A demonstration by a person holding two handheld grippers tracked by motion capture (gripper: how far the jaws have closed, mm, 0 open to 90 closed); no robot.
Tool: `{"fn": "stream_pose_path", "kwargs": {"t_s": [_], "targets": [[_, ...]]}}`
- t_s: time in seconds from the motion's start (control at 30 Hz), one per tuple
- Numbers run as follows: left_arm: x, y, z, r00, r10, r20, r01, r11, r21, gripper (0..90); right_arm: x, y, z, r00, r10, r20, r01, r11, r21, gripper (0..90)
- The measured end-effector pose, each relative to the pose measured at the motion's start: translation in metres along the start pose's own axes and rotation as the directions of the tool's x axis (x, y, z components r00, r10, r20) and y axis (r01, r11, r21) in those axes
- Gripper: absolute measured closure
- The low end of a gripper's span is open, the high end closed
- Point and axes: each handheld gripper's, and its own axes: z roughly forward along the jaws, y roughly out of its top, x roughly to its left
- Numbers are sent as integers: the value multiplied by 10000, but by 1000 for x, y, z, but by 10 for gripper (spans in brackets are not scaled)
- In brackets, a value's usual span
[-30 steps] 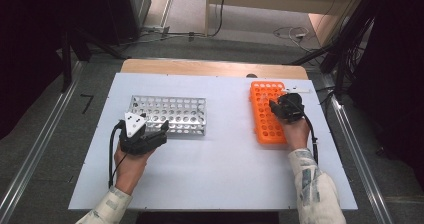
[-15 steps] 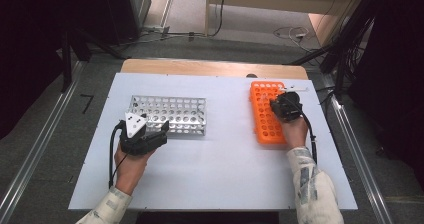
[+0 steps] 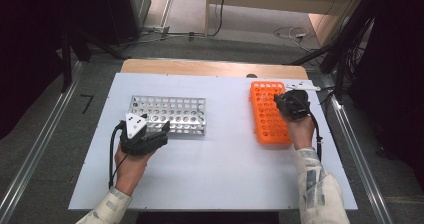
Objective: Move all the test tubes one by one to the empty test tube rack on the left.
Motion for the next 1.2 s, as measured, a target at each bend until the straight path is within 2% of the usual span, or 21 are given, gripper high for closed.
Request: {"fn": "stream_pose_path", "kwargs": {"t_s": [0.37,0.6,0.73,1.0,1.2], "targets": [[-3,-1,0,9998,105,149,-107,9999,89,238,6,-2,-31,9984,-138,-554,140,9999,34,732],[-7,-2,1,9995,178,272,-182,9997,149,235,21,-7,-45,9925,-610,-1059,640,9976,249,732],[-11,-2,0,9989,223,403,-228,9996,134,232,35,-8,-53,9823,-872,-1660,942,9949,349,732],[-18,-2,-2,9971,282,711,-289,9995,87,230,69,-12,-60,9467,-1607,-2790,1785,9831,395,732],[-23,-2,-3,9949,385,931,-397,9992,107,230,94,-16,-60,9226,-2129,-3216,2363,9711,350,732]]}}
